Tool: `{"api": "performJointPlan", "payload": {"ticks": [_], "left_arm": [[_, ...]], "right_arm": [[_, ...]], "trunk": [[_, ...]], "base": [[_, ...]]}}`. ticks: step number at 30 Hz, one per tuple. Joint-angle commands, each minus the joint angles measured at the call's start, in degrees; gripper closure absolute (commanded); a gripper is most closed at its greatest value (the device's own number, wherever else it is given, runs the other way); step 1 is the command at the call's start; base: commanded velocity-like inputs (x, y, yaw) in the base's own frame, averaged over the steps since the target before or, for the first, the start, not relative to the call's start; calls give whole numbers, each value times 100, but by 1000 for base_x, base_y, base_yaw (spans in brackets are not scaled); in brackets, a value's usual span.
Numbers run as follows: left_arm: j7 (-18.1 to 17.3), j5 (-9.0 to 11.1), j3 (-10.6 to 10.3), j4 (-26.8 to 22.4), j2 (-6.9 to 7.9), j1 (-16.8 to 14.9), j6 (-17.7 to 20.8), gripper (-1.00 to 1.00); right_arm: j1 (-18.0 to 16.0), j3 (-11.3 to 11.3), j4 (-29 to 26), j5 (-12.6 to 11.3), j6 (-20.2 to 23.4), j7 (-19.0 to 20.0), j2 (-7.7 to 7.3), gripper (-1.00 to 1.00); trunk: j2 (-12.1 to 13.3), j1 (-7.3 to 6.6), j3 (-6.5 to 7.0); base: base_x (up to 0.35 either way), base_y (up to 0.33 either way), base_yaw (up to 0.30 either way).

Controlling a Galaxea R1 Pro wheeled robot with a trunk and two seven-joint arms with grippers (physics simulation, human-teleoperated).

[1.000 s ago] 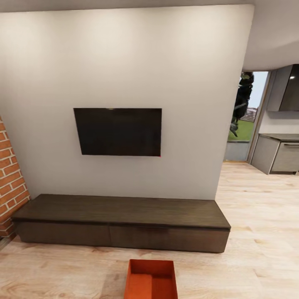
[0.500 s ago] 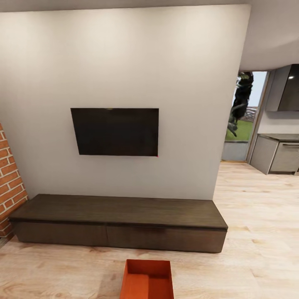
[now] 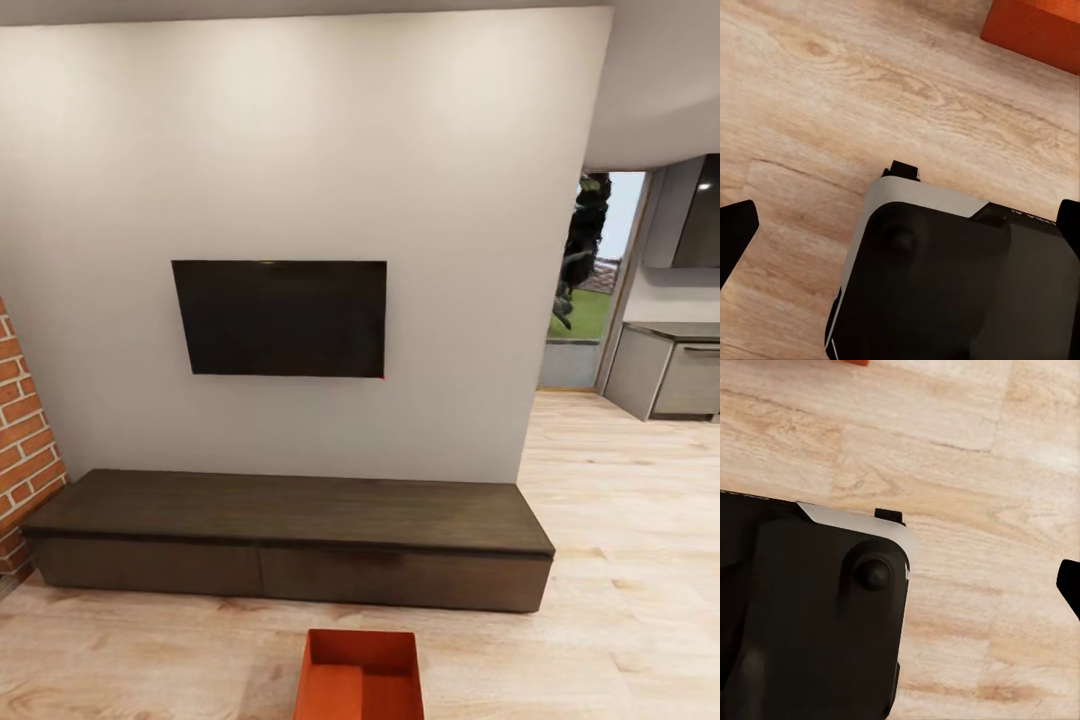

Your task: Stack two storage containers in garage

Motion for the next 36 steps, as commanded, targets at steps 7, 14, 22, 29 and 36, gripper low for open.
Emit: {"api": "performJointPlan", "payload": {"ticks": [7,14,22,29,36], "left_arm": [[10,21,11,1,-1,-2,-7,-100],[9,17,10,1,-1,-1,-7,-100],[10,15,5,1,-2,-2,-7,-100],[11,15,7,1,-1,-2,-7,-100],[13,18,9,1,-1,-2,-7,-100]], "right_arm": [[-7,-13,17,54,-27,-29,0,-100],[-7,-19,17,54,-27,-29,0,-100],[-7,-27,17,54,-30,-29,4,-100],[-7,-23,17,49,-30,11,1,-100],[-7,-20,17,40,-27,31,0,-100]], "trunk": [[-6,3,-5],[-6,3,-5],[-6,3,-5],[-6,3,-19],[-6,3,-78]], "base": [[24,25,0],[3,2,0],[150,0,0],[31,0,0],[1,0,0]]}}
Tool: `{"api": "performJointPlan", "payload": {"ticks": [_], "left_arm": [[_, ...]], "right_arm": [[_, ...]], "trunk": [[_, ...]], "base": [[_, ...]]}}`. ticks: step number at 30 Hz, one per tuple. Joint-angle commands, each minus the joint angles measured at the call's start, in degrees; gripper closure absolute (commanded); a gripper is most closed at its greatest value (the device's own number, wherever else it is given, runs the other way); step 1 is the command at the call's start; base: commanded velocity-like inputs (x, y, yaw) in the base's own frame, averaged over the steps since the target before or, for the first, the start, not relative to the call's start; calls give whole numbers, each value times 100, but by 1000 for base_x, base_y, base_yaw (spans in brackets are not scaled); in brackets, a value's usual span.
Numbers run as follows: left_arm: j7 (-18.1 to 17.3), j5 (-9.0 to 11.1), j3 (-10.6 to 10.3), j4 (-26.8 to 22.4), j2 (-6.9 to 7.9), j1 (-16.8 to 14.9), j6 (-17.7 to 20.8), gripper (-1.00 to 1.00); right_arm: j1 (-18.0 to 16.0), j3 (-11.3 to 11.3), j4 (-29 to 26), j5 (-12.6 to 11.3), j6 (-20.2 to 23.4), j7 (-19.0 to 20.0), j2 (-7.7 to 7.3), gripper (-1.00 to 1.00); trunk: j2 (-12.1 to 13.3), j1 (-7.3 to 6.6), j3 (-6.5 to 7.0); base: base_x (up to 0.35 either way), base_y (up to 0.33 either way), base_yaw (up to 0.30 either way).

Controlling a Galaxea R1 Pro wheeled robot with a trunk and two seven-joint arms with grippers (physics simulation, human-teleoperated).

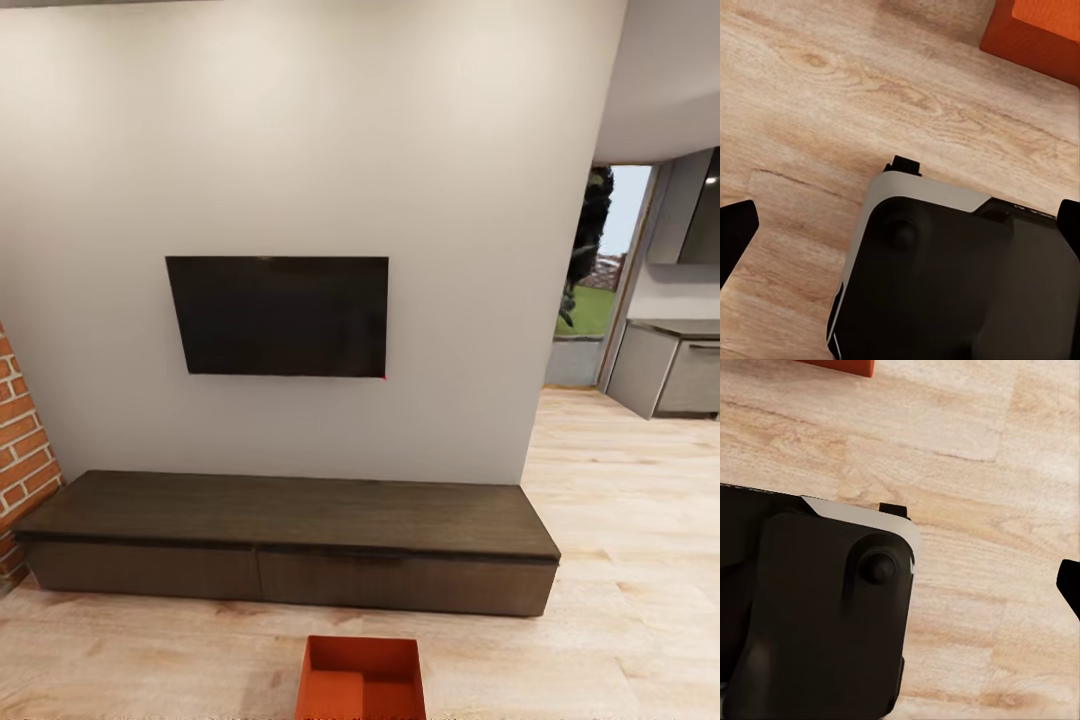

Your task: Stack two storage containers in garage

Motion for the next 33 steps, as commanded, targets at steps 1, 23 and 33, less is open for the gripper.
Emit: {"api": "performJointPlan", "payload": {"ticks": [1,23,33], "left_arm": [[11,21,7,0,-1,-4,-7,-100],[14,-9,-31,-8,2,-2,-7,-100],[14,-17,-41,-8,7,-4,-7,-100]], "right_arm": [[-9,-12,17,54,-28,-28,0,-100],[-9,-12,17,51,-27,-31,0,-100],[-9,-14,17,61,-30,-36,0,-100]], "trunk": [[-11,2,-21],[-11,2,-223],[-11,2,-315]], "base": [[0,0,0],[0,0,0],[0,0,0]]}}
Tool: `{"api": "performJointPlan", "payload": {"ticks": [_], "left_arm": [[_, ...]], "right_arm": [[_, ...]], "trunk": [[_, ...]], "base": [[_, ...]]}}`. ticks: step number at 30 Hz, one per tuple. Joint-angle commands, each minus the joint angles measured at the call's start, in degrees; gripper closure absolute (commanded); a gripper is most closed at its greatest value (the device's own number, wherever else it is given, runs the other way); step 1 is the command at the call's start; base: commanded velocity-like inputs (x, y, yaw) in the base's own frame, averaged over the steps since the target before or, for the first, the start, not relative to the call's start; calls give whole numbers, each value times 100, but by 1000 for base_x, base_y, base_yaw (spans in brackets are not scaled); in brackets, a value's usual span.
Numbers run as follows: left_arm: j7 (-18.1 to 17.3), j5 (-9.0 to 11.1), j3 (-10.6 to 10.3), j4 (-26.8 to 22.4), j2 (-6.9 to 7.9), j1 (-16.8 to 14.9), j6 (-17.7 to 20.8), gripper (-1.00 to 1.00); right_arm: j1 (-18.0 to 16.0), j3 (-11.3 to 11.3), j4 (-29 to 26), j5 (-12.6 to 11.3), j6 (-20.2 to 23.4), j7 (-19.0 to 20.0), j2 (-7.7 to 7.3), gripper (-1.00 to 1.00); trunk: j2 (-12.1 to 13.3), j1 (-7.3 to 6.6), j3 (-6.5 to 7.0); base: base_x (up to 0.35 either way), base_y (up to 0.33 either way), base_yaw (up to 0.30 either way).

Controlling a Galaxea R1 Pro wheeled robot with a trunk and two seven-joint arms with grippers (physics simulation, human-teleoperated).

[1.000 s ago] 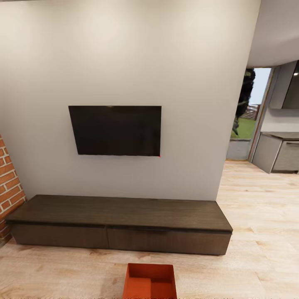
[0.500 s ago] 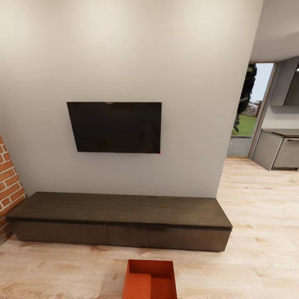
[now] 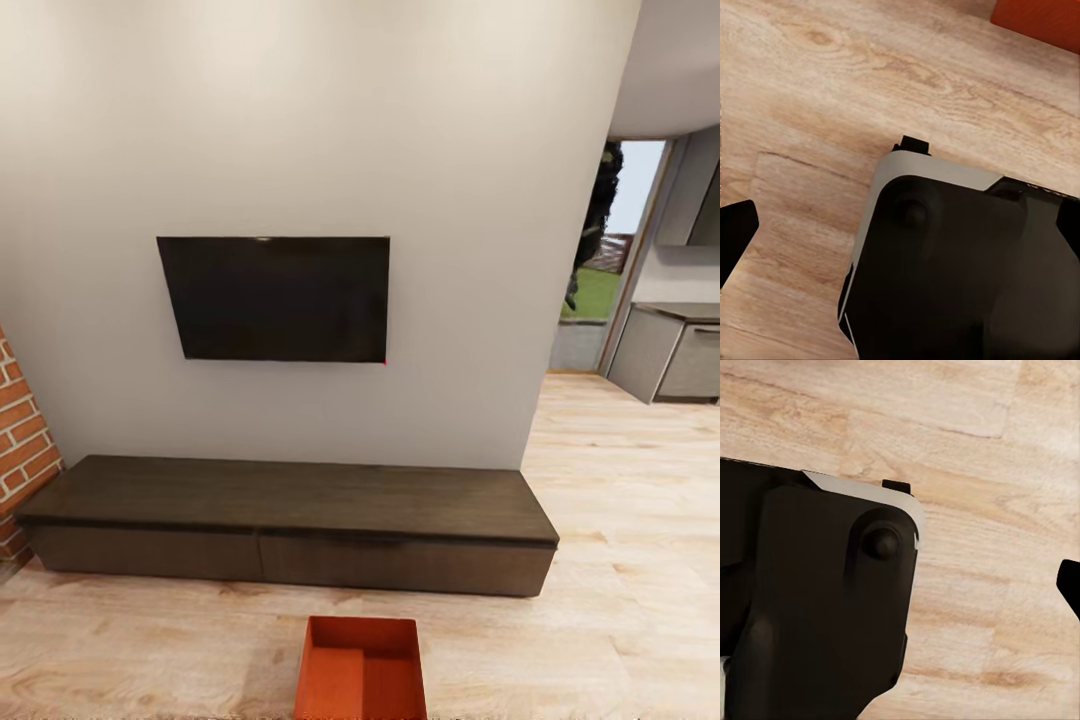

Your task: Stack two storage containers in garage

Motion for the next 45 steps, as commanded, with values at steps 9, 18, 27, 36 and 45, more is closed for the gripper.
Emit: {"api": "performJointPlan", "payload": {"ticks": [9,18,27,36,45], "left_arm": [[10,27,5,0,-7,-4,-7,-100],[10,21,0,0,-1,-4,-7,-100],[10,24,0,0,-6,-4,-7,-100],[10,26,0,0,-7,-4,-7,-100],[10,21,0,0,-1,-4,-7,-100]], "right_arm": [[-8,-18,17,62,-33,-46,8,-100],[-8,-27,17,62,-35,-55,11,-100],[-8,-36,17,62,-35,-38,9,-100],[-8,-36,17,62,-35,-37,8,-100],[-8,-36,17,56,-35,-32,1,-100]], "trunk": [[-10,2,-94],[-10,2,-176],[-10,2,-259],[-10,2,-342],[-10,2,-425]], "base": [[0,0,0],[0,0,0],[0,0,0],[0,0,0],[0,0,0]]}}
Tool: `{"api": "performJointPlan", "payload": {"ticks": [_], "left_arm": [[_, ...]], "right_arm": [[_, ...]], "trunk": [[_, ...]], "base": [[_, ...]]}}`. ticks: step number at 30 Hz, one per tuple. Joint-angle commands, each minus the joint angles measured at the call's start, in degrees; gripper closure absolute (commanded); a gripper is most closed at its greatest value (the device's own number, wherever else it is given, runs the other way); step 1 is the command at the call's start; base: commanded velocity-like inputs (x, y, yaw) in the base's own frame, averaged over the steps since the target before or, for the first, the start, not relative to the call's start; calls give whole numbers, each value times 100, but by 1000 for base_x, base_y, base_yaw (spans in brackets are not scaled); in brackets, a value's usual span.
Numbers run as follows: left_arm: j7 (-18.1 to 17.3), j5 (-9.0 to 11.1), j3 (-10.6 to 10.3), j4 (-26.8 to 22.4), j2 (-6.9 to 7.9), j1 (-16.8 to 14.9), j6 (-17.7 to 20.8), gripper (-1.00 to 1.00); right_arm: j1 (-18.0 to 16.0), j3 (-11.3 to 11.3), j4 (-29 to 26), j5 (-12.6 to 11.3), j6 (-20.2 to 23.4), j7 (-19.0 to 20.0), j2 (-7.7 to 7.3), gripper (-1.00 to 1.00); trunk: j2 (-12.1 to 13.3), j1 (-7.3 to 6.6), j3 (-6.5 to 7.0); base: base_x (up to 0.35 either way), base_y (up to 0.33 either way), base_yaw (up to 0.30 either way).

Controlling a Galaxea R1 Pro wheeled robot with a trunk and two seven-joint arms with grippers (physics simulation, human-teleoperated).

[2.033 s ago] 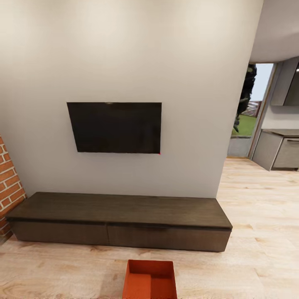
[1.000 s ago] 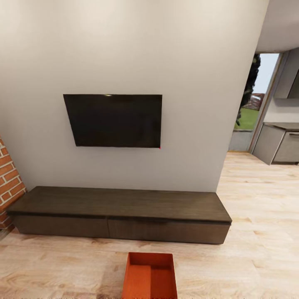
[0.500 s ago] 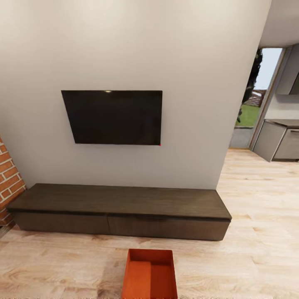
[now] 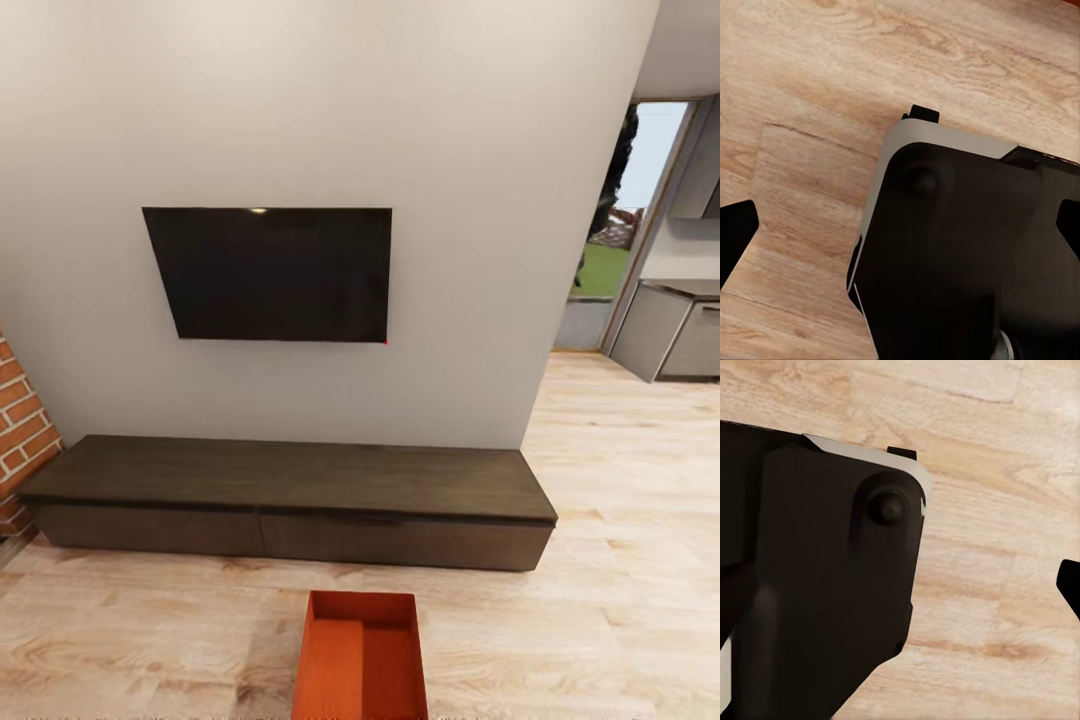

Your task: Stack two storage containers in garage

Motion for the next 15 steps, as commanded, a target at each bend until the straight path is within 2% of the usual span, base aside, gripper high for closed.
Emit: {"api": "performJointPlan", "payload": {"ticks": [1,15], "left_arm": [[10,22,2,0,0,-4,-7,-100],[10,22,2,0,-2,-3,-7,-100]], "right_arm": [[-8,-14,17,54,-28,-27,0,-100],[-8,-6,17,35,-28,-25,-1,-100]], "trunk": [[-9,2,-19],[-9,2,-148]], "base": [[0,0,0],[0,0,0]]}}
